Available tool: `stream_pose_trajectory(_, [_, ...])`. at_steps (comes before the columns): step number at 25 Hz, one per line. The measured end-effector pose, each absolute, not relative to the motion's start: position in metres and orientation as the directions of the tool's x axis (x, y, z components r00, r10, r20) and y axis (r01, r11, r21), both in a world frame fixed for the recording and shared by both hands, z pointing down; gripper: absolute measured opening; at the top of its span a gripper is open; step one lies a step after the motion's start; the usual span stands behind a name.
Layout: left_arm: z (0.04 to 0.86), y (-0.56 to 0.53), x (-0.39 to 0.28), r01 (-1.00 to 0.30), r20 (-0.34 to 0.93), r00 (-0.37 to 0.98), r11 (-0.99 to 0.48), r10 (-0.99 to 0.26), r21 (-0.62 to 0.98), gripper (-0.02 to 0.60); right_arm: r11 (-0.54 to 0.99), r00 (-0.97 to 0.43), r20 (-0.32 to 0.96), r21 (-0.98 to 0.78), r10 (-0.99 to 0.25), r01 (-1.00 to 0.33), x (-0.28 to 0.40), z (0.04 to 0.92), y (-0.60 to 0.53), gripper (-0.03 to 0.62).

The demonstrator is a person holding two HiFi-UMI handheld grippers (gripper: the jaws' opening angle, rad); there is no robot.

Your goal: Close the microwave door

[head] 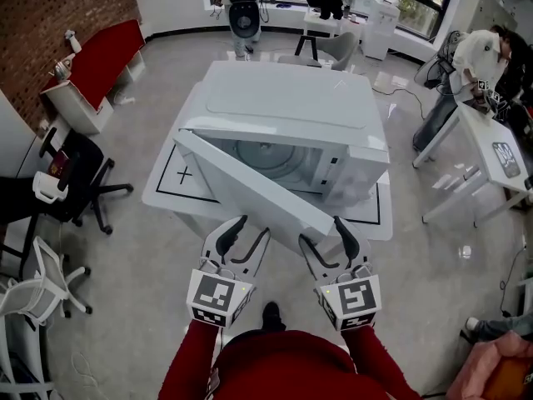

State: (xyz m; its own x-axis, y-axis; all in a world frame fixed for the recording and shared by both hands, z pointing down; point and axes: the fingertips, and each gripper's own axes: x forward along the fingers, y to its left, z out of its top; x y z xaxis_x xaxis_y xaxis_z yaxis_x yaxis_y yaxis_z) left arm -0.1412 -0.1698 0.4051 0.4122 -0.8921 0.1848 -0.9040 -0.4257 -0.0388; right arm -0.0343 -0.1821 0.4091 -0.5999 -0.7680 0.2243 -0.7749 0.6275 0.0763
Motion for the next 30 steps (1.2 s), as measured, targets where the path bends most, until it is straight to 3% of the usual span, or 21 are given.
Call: stream_pose_trajectory(30, [0.406, -0.222, -0.1, -0.895, 0.215, 0.428, -0.444, -0.878, -0.033, 0.184, 0.531, -0.491, 0.228, 0.166, -0.841, -0.831, -0.014, 0.406, -0.242, 0.319])
